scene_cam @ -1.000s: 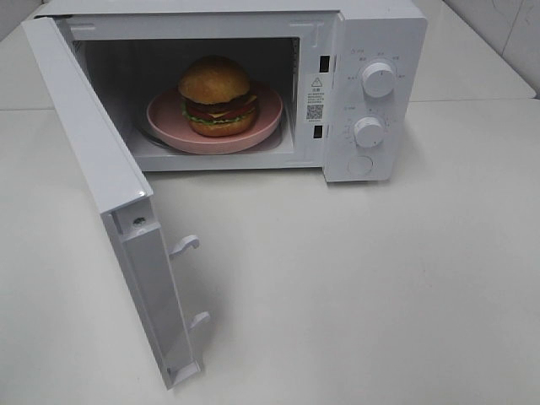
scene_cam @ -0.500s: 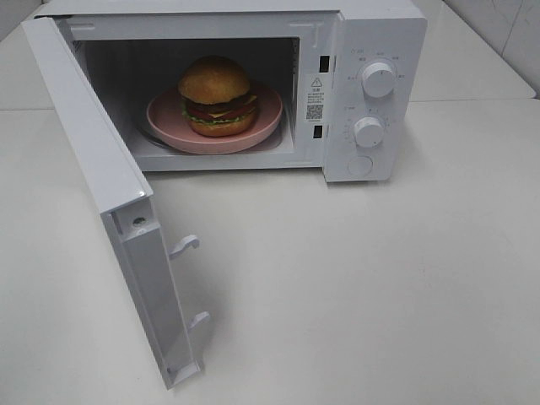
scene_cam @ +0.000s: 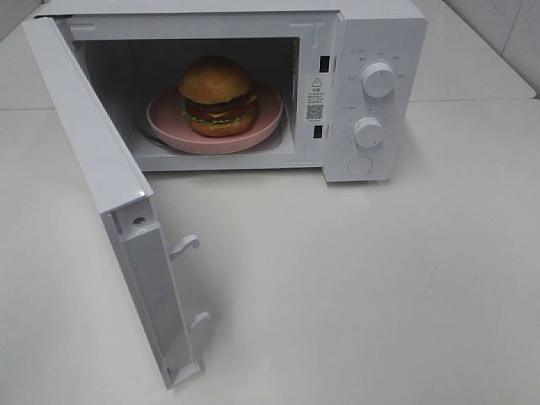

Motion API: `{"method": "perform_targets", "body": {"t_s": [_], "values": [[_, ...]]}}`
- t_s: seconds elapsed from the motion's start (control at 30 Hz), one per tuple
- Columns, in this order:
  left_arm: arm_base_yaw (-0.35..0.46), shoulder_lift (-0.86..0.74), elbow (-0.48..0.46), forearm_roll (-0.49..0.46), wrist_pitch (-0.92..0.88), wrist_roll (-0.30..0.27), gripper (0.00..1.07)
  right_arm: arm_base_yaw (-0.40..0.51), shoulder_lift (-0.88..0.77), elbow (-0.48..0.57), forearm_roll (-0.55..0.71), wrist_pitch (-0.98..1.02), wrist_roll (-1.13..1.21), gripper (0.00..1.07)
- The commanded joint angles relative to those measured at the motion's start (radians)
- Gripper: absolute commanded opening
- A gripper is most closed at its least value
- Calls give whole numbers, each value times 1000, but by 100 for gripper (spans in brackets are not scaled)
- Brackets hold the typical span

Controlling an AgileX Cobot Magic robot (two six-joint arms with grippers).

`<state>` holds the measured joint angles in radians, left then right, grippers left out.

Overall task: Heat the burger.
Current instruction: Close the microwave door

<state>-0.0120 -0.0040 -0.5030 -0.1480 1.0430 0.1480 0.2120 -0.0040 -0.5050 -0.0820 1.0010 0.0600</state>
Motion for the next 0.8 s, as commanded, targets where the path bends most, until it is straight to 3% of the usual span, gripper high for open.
{"method": "perform_targets", "body": {"t_s": [0.03, 0.4, 0.6, 0.8], "values": [[0, -17, 2, -28, -8, -4, 0, -3, -27, 0, 2, -11, -16, 68], [0, -17, -15, -43, -44, -7, 0, -3, -27, 0, 2, -11, -16, 68], [0, -17, 8, -40, -287, -4, 0, -3, -27, 0, 2, -11, -16, 68], [0, 24, 103, -40, -480, -4, 0, -3, -27, 0, 2, -11, -16, 68]]}}
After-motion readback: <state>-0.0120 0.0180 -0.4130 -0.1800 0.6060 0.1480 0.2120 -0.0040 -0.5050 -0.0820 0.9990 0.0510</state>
